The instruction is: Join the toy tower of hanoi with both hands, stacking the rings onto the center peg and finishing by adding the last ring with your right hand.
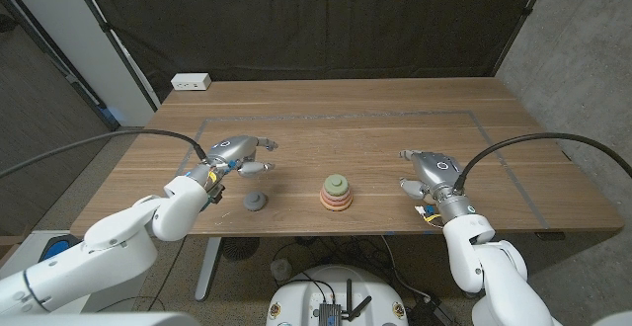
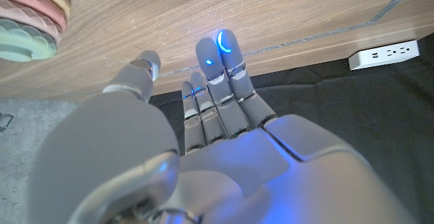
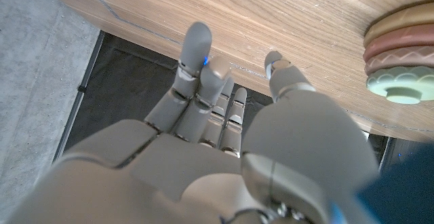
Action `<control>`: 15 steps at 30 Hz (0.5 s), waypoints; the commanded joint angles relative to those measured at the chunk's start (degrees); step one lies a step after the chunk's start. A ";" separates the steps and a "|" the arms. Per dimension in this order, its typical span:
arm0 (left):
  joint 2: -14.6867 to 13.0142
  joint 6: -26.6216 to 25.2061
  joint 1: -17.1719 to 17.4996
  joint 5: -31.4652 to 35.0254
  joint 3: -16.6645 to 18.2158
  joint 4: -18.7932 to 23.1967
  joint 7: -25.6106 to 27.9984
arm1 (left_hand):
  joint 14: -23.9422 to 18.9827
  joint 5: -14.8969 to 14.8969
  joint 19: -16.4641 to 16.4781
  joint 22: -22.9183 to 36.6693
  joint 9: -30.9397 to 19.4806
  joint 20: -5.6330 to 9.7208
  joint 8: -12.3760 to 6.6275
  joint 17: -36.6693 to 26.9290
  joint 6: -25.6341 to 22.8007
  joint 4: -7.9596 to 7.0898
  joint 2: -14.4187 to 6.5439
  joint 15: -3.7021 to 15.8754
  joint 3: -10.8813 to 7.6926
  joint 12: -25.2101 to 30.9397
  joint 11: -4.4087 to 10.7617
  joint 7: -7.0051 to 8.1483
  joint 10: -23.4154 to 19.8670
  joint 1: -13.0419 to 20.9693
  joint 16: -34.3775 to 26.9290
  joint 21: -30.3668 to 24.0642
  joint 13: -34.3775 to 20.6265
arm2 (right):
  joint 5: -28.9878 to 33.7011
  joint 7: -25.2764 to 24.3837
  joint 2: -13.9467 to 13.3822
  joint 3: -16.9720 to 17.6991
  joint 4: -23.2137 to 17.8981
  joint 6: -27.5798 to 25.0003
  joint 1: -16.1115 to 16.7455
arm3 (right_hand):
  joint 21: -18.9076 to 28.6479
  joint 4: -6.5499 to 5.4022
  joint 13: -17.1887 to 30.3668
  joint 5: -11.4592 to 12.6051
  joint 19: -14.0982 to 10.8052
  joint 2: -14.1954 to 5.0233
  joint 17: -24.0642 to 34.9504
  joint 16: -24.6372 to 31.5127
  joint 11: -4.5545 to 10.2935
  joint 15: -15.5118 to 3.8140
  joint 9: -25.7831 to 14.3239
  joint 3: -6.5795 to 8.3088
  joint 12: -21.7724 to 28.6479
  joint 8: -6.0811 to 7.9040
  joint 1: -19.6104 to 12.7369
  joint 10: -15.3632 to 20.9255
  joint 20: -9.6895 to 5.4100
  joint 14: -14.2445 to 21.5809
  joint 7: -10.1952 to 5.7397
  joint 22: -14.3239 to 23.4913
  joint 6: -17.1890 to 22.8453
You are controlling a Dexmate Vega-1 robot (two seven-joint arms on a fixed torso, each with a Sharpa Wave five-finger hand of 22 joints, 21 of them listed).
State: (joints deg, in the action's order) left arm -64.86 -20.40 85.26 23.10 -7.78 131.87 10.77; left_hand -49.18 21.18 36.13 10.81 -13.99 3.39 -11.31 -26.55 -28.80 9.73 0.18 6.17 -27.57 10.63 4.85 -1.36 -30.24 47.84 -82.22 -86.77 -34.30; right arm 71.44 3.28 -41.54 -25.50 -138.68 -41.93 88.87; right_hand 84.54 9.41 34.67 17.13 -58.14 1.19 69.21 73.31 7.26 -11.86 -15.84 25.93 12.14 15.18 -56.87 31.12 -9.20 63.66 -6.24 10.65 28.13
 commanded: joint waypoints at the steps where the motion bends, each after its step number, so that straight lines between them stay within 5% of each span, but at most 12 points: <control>1: -4.84 -1.36 4.10 -0.40 6.88 3.25 -7.54 | 0.49 -0.27 -0.37 0.15 -0.14 6.73 0.47 -0.07 1.19 0.57 1.15 6.33 0.18 -0.26 -0.10 -0.08 1.33 0.38 -0.34 -0.31 0.16 | -0.36 -0.72 -0.66 -0.53 -0.23 -1.08 -0.05 | -0.15 -0.13 0.18 0.18 0.55 -0.28 -0.05 -0.09 0.21 -0.74 -0.32 0.55 0.17 0.02 -0.25 0.27 -3.34 -0.32 -0.39 0.12 0.08; 15: -6.22 2.73 7.18 3.52 14.43 3.56 -18.55 | 0.98 -0.81 -0.69 0.24 0.23 7.04 0.69 0.75 3.77 0.93 3.34 6.33 0.74 -0.25 -0.38 -0.39 3.91 2.84 -0.40 -0.57 0.99 | 0.28 1.05 -0.24 -2.25 0.58 -1.70 -2.61 | -0.11 -0.18 0.53 0.35 0.72 -0.56 -0.01 -0.24 0.21 -0.74 -0.41 0.59 0.27 0.01 -0.42 0.83 -3.33 -0.29 -0.69 0.14 -0.05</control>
State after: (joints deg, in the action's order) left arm -70.07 -20.98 89.96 23.95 0.96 134.95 0.13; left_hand -48.60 20.52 35.61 10.81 -13.69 3.29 -10.59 -25.85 -25.35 10.52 3.18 6.15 -26.78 10.35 4.50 -1.72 -26.48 50.24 -82.44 -86.92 -33.28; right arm 71.23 3.16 -41.98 -26.61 -138.74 -43.07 87.85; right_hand 84.54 9.16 34.94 17.13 -57.54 1.17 68.95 73.09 7.48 -11.56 -16.11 26.17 12.14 15.18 -56.88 31.34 -9.00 63.36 -6.55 10.65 27.82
